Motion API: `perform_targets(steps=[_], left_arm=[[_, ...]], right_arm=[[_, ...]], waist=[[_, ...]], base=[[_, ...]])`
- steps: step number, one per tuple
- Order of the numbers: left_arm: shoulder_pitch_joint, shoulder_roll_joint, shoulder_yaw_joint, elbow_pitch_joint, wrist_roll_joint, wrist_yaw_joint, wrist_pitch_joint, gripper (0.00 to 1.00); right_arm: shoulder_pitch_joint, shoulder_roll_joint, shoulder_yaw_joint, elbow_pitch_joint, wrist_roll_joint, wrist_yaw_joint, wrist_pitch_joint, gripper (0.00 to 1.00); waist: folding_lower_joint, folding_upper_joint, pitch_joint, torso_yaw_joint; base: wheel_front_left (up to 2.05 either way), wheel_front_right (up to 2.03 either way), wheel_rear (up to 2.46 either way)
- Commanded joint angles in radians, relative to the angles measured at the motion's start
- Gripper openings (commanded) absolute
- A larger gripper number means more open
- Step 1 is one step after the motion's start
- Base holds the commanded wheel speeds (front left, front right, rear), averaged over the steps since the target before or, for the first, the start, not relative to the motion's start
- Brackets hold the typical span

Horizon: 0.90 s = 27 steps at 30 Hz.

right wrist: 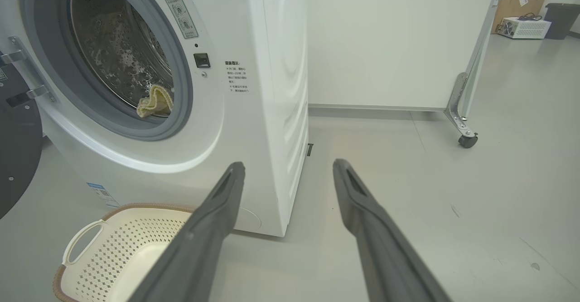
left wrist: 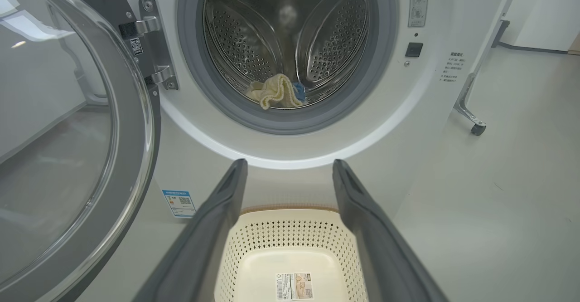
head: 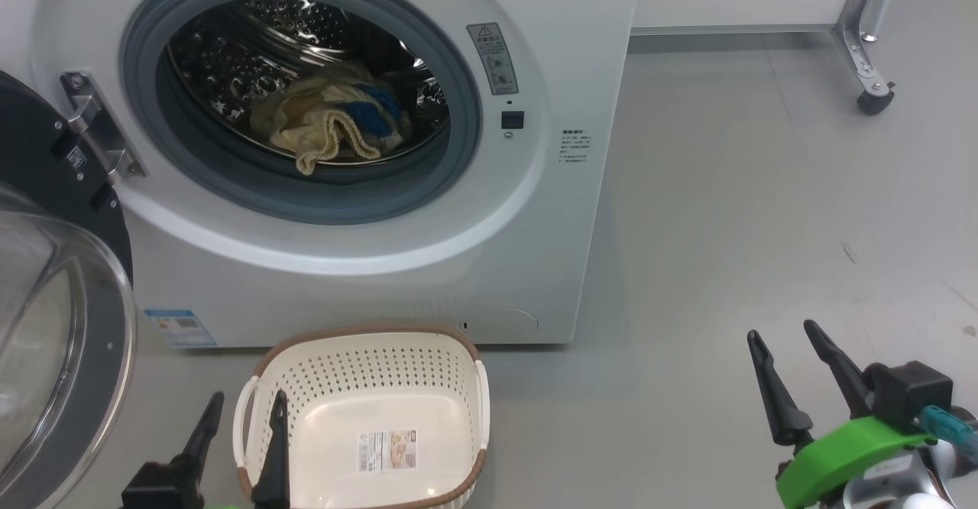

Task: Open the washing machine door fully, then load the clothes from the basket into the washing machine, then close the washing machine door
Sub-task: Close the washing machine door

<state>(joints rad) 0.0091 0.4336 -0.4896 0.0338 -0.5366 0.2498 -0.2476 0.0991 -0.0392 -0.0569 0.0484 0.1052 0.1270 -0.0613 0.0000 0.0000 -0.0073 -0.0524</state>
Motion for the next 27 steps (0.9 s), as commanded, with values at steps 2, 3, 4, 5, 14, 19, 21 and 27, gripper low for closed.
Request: perform_targets(steps=[2,3,4,5,14,19,21,27], left_arm=[[-0.04,0.019,0.042,-0.024,0.012,0.199,-0.014,1.0],[-0.04,0.019,0.041,-0.024,0.012,0.2,-0.014,1.0],[-0.04,0.018,0.041,-0.025,0.013,0.201,-0.014,1.0],[-0.04,0.018,0.041,-0.025,0.013,0.202,-0.014,1.0],[-0.045,0.02,0.04,-0.024,0.009,0.201,-0.014,1.0],[-0.047,0.023,0.041,-0.028,0.009,0.196,-0.014,1.0],[-0.047,0.024,0.043,-0.032,0.012,0.196,-0.014,1.0],[-0.049,0.024,0.052,-0.041,0.02,0.19,-0.014,1.0]], right_arm=[[-0.022,-0.011,0.016,-0.039,-0.005,0.004,0.001,1.0],[-0.022,-0.011,0.017,-0.039,-0.006,0.004,0.001,1.0],[-0.023,-0.011,0.017,-0.039,-0.006,0.004,0.001,1.0],[-0.023,-0.011,0.016,-0.039,-0.006,0.004,0.001,1.0],[-0.026,-0.011,0.016,-0.04,-0.003,0.004,0.0,1.0],[-0.029,-0.011,0.015,-0.038,-0.003,0.004,0.0,1.0],[-0.03,-0.011,0.015,-0.037,-0.003,0.004,-0.001,1.0],[-0.033,-0.011,0.014,-0.032,-0.003,0.004,-0.003,1.0]], waist=[[0.0,0.0,-0.002,0.002],[0.0,0.0,-0.002,0.003],[0.0,0.0,-0.003,0.003],[0.0,0.0,-0.003,0.004],[0.0,0.0,0.001,0.009],[0.0,0.0,0.004,0.011],[0.0,0.0,0.005,0.012],[0.0,0.0,0.005,0.012]], base=[[-1.47,1.47,0.0],[-1.66,1.66,0.0],[-1.8,1.8,0.0],[-1.93,1.93,0.0],[-2.13,2.13,0.0],[-1.8,1.8,0.0],[-1.33,1.33,0.0],[-0.78,0.78,0.0]])
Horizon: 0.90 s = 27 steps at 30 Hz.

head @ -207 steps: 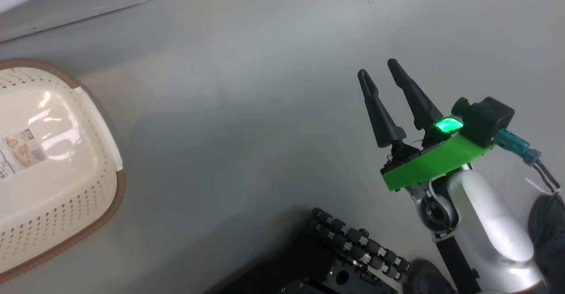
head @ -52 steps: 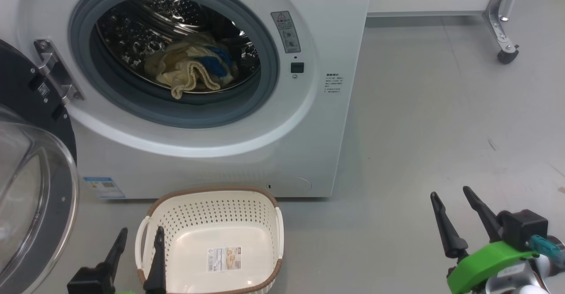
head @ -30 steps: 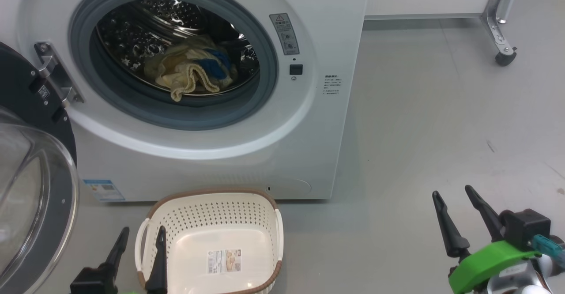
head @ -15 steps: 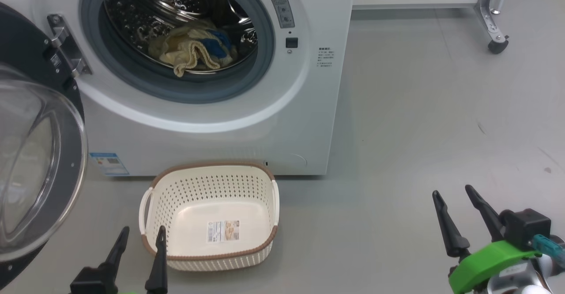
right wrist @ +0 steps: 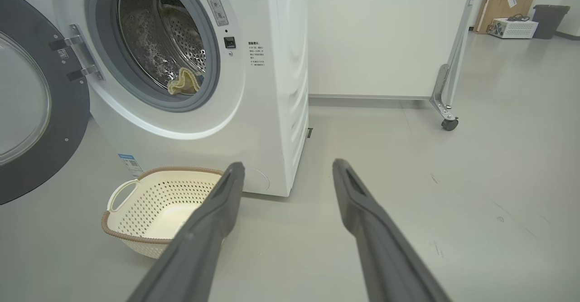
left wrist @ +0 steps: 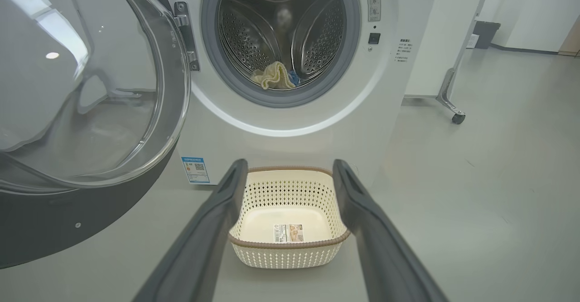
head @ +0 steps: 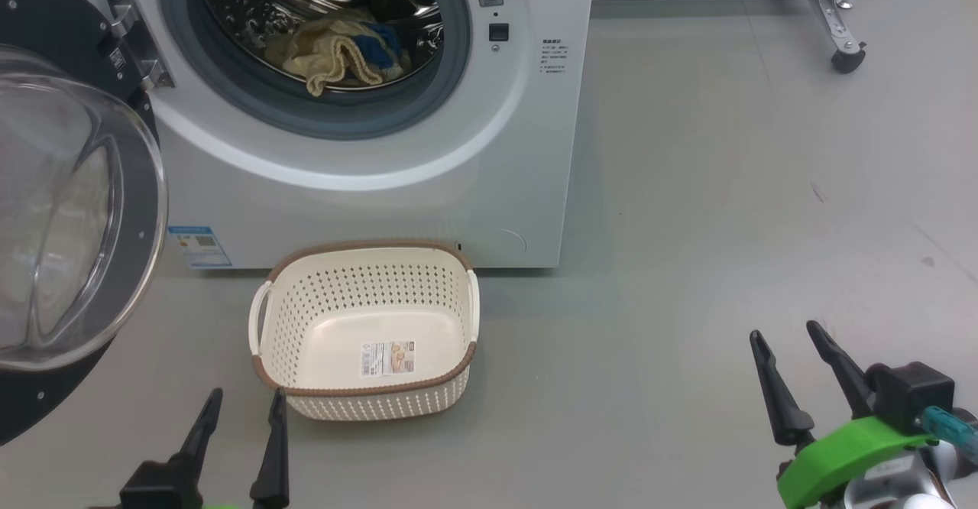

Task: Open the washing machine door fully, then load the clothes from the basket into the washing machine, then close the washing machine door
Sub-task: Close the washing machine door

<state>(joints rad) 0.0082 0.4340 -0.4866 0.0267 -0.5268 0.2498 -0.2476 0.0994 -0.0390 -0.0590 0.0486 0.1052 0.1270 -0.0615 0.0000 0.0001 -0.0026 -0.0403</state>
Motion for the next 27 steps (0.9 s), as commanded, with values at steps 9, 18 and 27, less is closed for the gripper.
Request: perform_targets(steps=[9,18,27], left_arm=[[-0.054,0.022,0.056,-0.032,0.019,0.178,-0.014,1.0],[-0.055,0.018,0.053,-0.029,0.027,0.175,-0.014,1.0],[-0.065,0.025,0.05,-0.029,0.033,0.171,-0.013,1.0]], right_arm=[[-0.03,-0.011,0.008,-0.031,-0.004,0.004,-0.006,1.0],[-0.019,-0.011,-0.006,-0.039,-0.008,0.004,-0.003,1.0],[-0.011,-0.011,-0.006,-0.047,-0.009,0.004,0.0,1.0]], waist=[[0.0,-0.0001,-0.005,0.011],[0.0,-0.0001,-0.01,0.053],[0.0,-0.0001,-0.019,0.139]], base=[[-0.06,0.06,0.0],[0.0,0.0,0.0],[0.0,0.0,0.0]])
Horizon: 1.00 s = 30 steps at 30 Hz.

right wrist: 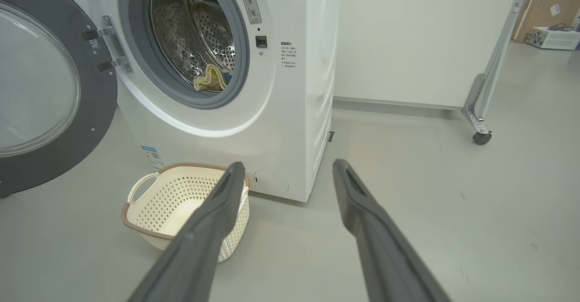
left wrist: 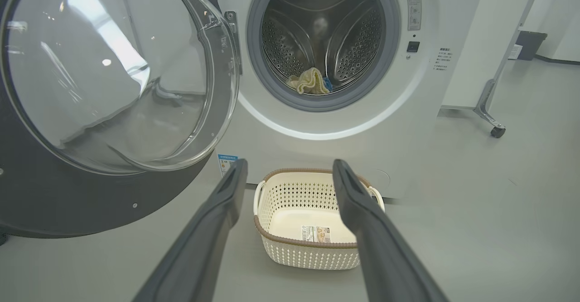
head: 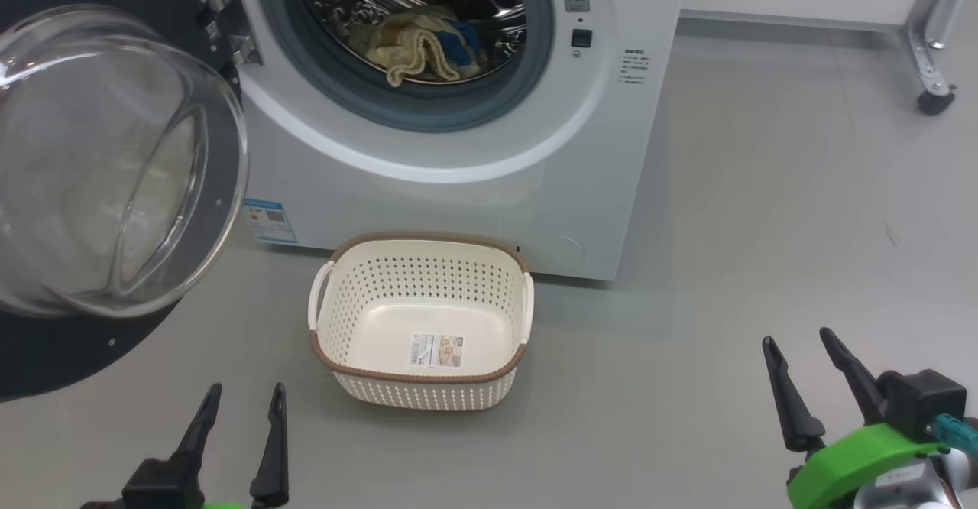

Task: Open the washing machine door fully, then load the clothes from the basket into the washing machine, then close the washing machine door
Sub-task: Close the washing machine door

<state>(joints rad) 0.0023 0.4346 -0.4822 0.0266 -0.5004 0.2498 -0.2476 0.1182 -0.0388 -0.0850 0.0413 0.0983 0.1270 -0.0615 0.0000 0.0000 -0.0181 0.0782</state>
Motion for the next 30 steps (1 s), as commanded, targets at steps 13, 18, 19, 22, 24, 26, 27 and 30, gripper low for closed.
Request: perform_targets(steps=[13,18,19,22,24,26,27,30], left_arm=[[-0.044,0.041,0.063,-0.044,0.003,0.19,-0.01,1.0],[-0.044,0.046,0.064,-0.048,0.002,0.192,-0.008,1.0],[-0.044,0.046,0.064,-0.049,0.001,0.193,-0.008,1.0],[-0.044,0.047,0.064,-0.052,0.001,0.196,-0.007,1.0],[-0.044,0.048,0.064,-0.053,0.0,0.197,-0.007,1.0],[-0.043,0.048,0.065,-0.054,0.0,0.199,-0.007,1.0],[-0.043,0.048,0.065,-0.054,0.001,0.2,-0.007,1.0],[-0.042,0.048,0.065,-0.056,0.0,0.202,-0.007,1.0]], right_arm=[[-0.029,-0.011,0.044,-0.028,0.017,0.004,-0.01,1.0],[-0.036,-0.011,0.06,-0.017,0.023,0.004,-0.015,1.0],[-0.037,-0.011,0.061,-0.015,0.024,0.004,-0.016,1.0],[-0.039,-0.011,0.062,-0.008,0.026,0.004,-0.019,1.0],[-0.041,-0.011,0.064,-0.005,0.026,0.004,-0.02,1.0],[-0.042,-0.011,0.065,-0.003,0.025,0.004,-0.021,1.0],[-0.043,-0.011,0.066,-0.001,0.025,0.004,-0.021,1.0],[-0.047,-0.011,0.068,0.004,0.025,0.004,-0.023,1.0]], waist=[[0.0,0.0,-0.015,0.169],[0.0,0.0,-0.015,0.201],[0.0,0.0,-0.015,0.206],[0.0,0.0,-0.014,0.221],[0.0,0.0,-0.014,0.225],[0.0,0.0,-0.014,0.227],[0.0,0.0,-0.014,0.228],[0.0,0.0,-0.015,0.228]], base=[[0.0,0.0,0.0],[0.0,0.0,0.0],[0.0,0.0,0.0],[0.0,0.0,0.0],[0.0,0.0,0.0],[0.0,0.0,0.0],[0.0,0.0,0.0],[0.0,0.0,0.0]])
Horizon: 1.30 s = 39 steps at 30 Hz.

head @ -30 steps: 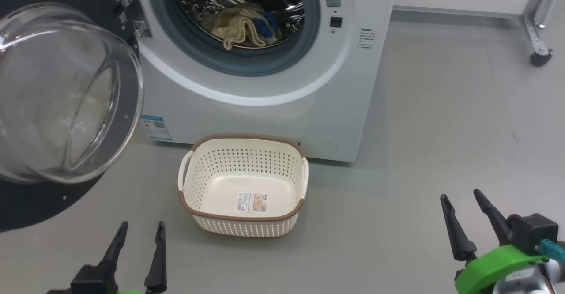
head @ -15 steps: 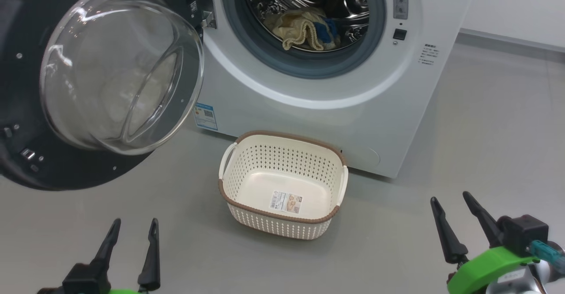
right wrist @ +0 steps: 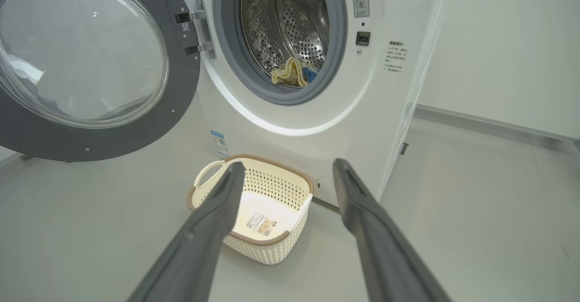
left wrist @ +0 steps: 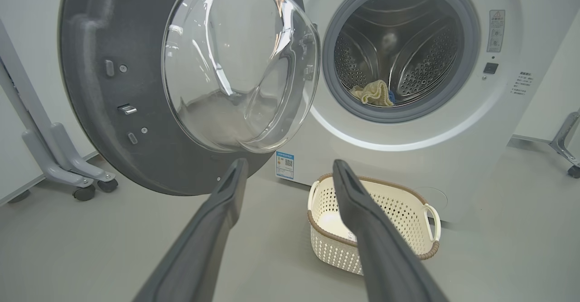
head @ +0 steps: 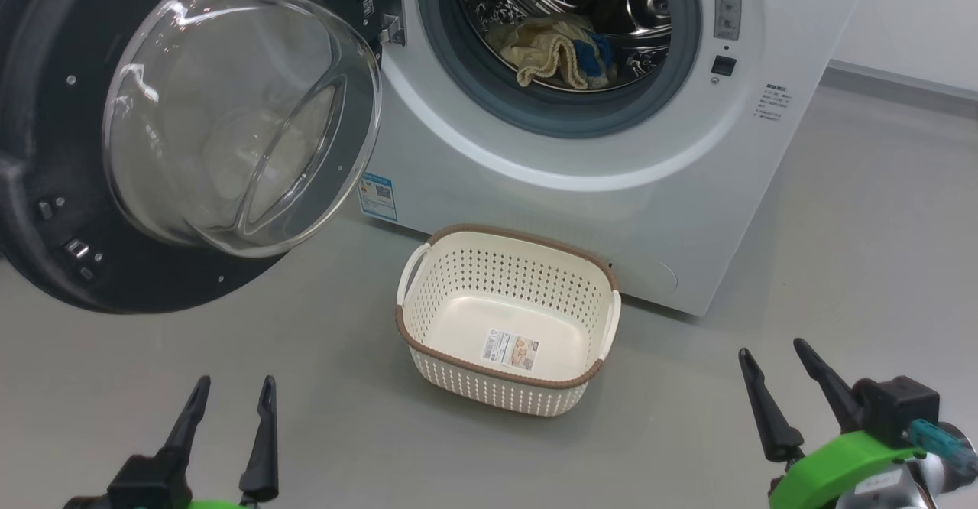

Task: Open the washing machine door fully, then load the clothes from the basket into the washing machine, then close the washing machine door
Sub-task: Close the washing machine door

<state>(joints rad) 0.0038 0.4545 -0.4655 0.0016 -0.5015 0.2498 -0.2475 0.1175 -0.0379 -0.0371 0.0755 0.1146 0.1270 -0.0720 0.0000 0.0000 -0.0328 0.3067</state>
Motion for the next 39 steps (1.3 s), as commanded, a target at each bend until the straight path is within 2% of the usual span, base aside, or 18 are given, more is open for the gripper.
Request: perform_targets(steps=[1,15,16,18,19,25,31,34,39], left_arm=[[-0.044,0.028,0.048,-0.032,0.001,0.202,-0.008,1.0],[-0.052,0.021,0.053,-0.034,-0.016,0.188,-0.01,1.0],[-0.052,0.02,0.056,-0.035,-0.019,0.184,-0.01,0.65],[-0.053,0.016,0.062,-0.036,-0.028,0.176,-0.01,0.29],[-0.054,0.017,0.064,-0.036,-0.032,0.169,-0.011,0.0],[-0.068,0.029,0.096,-0.033,-0.07,0.117,-0.012,0.0],[-0.097,0.054,0.171,-0.02,-0.146,0.049,-0.013,0.0],[-0.126,0.083,0.213,-0.006,-0.185,0.009,-0.009,0.0],[-0.204,0.135,0.284,0.02,-0.289,-0.088,0.025,0.0]], right_arm=[[-0.047,-0.012,0.021,-0.029,0.009,0.004,-0.013,1.0],[-0.05,-0.012,0.02,-0.023,0.01,0.004,-0.017,1.0],[-0.05,-0.012,0.02,-0.023,0.01,0.004,-0.017,1.0],[-0.049,-0.012,0.018,-0.023,0.01,0.004,-0.017,1.0],[-0.049,-0.012,0.018,-0.023,0.01,0.004,-0.018,1.0],[-0.048,-0.012,0.013,-0.027,0.008,0.004,-0.015,1.0],[-0.042,-0.012,0.006,-0.034,0.009,0.004,-0.012,1.0],[-0.04,-0.012,0.001,-0.037,0.009,0.004,-0.01,1.0],[-0.036,-0.012,-0.008,-0.046,0.008,0.004,-0.006,1.0]], waist=[[0.0,0.0,-0.001,-0.001],[0.0,0.0,-0.001,-0.006],[0.0,0.0,-0.001,-0.005],[0.0,0.0,-0.001,-0.004],[0.0,0.0,-0.001,-0.004],[0.0,0.0,-0.002,0.0],[0.0,0.0,-0.004,0.004],[0.0,0.0,-0.005,0.007],[0.0,0.0,-0.005,0.014]], base=[[0.0,0.0,0.0],[0.0,0.0,0.0],[0.0,0.0,0.0],[0.0,0.0,0.0],[0.0,0.0,0.0],[0.0,0.0,0.0],[0.0,0.0,0.0],[0.0,0.0,0.0],[0.0,0.0,0.0]])
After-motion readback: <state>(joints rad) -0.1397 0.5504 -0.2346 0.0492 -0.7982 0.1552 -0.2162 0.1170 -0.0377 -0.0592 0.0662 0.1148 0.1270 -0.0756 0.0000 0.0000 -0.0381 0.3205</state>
